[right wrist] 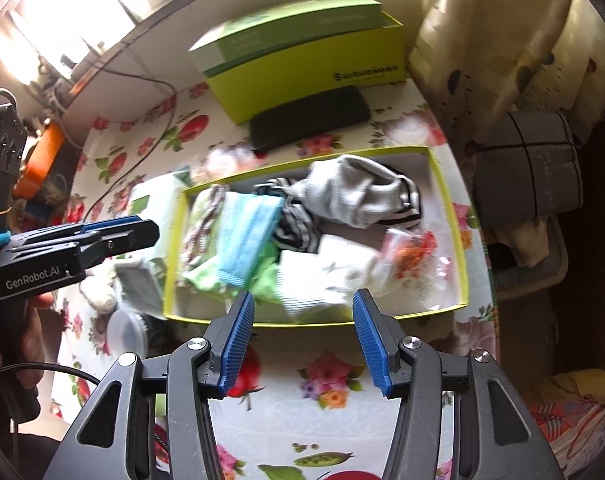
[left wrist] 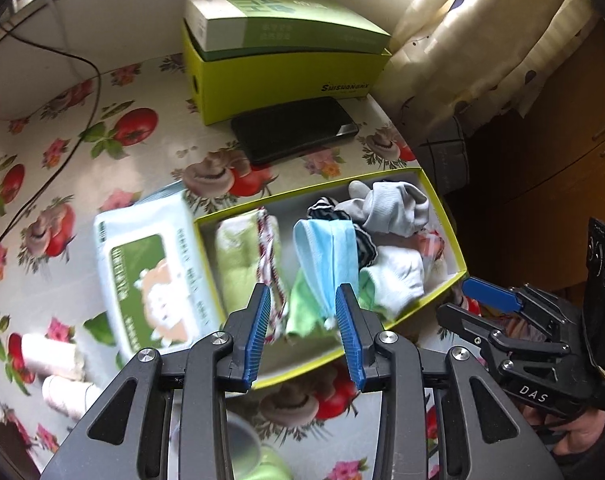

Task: Organize soft objects
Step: 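Open left gripper to release the mask in the tray and withdraw both grippers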

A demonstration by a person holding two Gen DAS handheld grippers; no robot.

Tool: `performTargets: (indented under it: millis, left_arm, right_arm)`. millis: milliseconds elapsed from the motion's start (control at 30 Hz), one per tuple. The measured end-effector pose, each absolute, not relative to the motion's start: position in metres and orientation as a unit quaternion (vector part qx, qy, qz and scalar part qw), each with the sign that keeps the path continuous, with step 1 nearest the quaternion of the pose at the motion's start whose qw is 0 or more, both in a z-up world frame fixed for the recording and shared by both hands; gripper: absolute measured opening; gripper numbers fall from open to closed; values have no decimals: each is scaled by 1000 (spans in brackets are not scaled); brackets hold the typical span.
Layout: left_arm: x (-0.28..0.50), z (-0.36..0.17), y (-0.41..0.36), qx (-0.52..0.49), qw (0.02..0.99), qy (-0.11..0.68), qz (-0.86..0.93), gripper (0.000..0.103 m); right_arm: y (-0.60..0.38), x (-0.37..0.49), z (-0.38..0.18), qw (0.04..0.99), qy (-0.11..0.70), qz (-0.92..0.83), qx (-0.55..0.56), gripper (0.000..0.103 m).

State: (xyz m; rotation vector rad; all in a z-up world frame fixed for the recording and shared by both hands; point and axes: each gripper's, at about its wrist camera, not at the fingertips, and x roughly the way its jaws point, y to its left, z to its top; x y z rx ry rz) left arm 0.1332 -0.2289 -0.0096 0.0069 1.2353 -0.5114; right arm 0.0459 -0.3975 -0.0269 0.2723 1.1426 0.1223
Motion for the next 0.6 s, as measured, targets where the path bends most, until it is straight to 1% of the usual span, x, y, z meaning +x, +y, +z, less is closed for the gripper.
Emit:
performTargets:
  millis: [600]
  left_arm:
    - [95,12,-154,-29,815,549,-187,35]
  right_arm:
    - [-320,38,0,833,535,119,72,52]
